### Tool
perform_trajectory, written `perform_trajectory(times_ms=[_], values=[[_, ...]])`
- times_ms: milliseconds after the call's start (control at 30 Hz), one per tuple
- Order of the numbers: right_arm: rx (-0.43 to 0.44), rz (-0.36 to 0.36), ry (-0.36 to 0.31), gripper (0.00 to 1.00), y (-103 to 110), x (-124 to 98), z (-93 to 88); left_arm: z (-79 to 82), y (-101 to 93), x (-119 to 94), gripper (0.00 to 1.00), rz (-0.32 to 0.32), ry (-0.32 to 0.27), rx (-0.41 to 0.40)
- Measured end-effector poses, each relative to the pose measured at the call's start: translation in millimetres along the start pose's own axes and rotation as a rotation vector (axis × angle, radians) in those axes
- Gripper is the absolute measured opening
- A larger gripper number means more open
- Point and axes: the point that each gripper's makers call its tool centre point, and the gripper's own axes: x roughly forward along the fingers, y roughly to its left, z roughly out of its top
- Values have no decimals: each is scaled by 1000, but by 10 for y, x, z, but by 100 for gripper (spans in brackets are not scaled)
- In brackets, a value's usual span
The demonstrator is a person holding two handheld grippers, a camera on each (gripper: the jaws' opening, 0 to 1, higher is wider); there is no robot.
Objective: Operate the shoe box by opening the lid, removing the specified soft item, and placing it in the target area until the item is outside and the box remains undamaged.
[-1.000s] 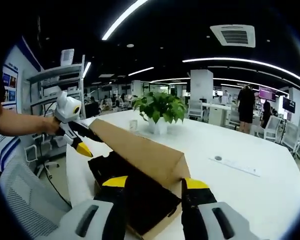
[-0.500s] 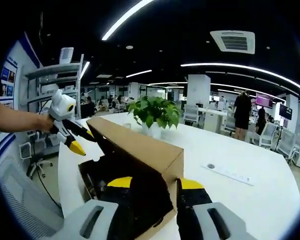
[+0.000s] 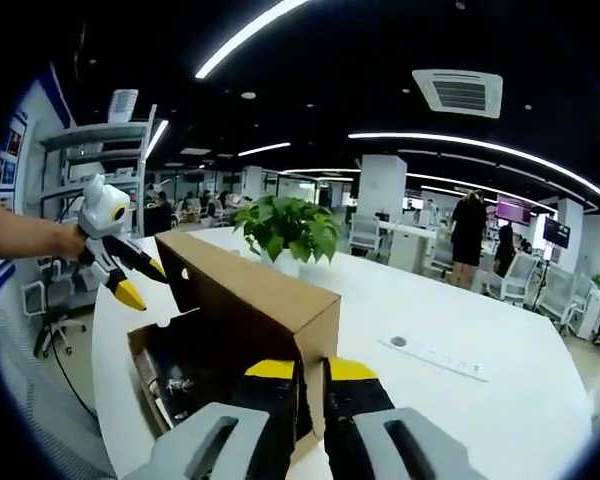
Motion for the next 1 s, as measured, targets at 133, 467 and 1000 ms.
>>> perform_trajectory(times_ms=[133,467,1000], values=[[-17,-22,-10,2,-21,48,29,28,23,-6,56,0,-11,-1],[-8,-35,-17,1,-100,101,55,72,67,-5,54,10,-42,-5],[-8,-43,-14,1,-176,172,86,-73,200,155,54,39,-6,-19]])
